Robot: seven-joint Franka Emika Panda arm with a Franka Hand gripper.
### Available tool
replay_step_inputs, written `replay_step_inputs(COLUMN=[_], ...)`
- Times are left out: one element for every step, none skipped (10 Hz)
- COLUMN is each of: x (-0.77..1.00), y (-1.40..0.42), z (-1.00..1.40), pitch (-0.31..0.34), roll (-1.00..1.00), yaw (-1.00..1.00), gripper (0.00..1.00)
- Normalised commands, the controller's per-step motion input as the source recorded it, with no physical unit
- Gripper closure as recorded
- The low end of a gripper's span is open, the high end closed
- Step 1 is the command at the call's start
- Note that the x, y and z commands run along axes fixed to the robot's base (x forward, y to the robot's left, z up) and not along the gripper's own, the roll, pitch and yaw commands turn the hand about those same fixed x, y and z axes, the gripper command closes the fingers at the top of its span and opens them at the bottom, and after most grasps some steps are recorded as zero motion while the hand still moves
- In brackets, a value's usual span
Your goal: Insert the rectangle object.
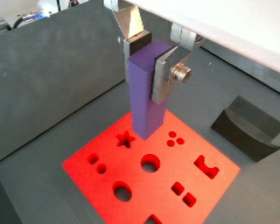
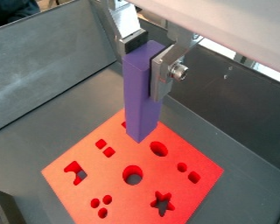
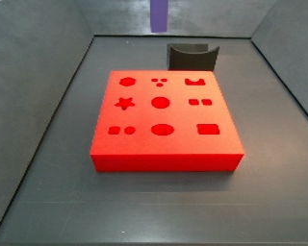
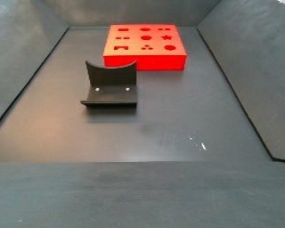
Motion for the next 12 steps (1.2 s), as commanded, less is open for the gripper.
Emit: replay_step_inputs(x=[0.41, 0.67, 0.38, 0.32, 0.36, 0.37, 0.18, 0.13, 0.04, 0.02, 0.0, 0.05], y=[-0.08, -0.23, -0.17, -0.14, -0.13, -0.2, -0.27, -0.27, -0.21, -0.15, -0.09, -0.06], z=[-0.21, -0.45, -0.59, -0.55, -0.49, -0.49, -0.54, -0.53, -0.47, -0.44, -0.32, -0.05], pitch=[-0.034, -0.074, -0.173, -0.184, -0.189, -0.171, -0.057, -0.069, -0.019, -0.02, -0.004, 0.0], roll=[-0.03, 0.0, 0.0, -0.02, -0.04, 0.0, 0.08, 0.11, 0.11, 0.11, 0.09, 0.06], yaw=[-0.17, -0.37, -0.61, -0.66, -0.61, -0.62, -0.82, -0.86, -0.93, -0.96, -1.0, -0.92], gripper=[1.0, 1.0, 1.0, 1.0, 1.0, 1.0, 1.0, 1.0, 1.0, 1.0, 1.0, 1.0])
